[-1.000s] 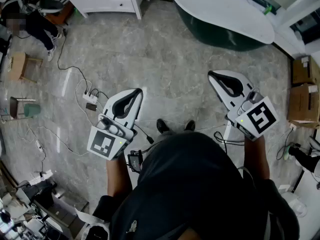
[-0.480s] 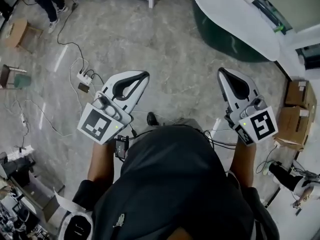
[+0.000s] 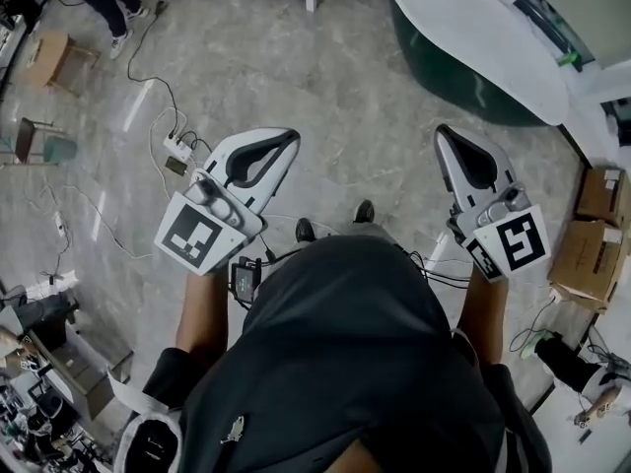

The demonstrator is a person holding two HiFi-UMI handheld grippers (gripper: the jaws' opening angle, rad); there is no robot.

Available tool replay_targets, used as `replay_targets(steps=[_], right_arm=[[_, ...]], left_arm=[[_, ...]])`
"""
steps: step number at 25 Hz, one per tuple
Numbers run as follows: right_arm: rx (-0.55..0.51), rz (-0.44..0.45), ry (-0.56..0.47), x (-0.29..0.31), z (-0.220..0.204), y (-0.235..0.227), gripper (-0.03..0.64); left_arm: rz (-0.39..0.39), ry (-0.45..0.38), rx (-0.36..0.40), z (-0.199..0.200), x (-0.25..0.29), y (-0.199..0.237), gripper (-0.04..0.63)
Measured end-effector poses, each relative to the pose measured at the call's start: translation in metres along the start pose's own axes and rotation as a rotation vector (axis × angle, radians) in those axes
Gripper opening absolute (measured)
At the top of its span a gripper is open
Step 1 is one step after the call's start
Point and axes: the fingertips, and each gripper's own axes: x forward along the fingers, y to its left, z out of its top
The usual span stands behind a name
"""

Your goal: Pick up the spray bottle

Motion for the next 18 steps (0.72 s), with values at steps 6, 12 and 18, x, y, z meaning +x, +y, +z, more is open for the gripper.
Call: replay_targets(steps=[6,12,18], right_arm=[[0.015,0.043,-0.026,-0.026,-0.023,-0.070,0.009],[0.031,0.092,-0.035,-0.026,-0.040,-0.109,0.009],[0.010,0.141,-0.027,-0.010,-0.038,-0.109,0.009]], left_arm=[[0.049,0.053,-0.002,-0.006,0.066,-0.029,0.006],[0.076,0.067,-0.009,-0.008,0.109,-0.040,0.006],[0.099,0.098,0.002,-0.004,0.117,-0.020,0.006]])
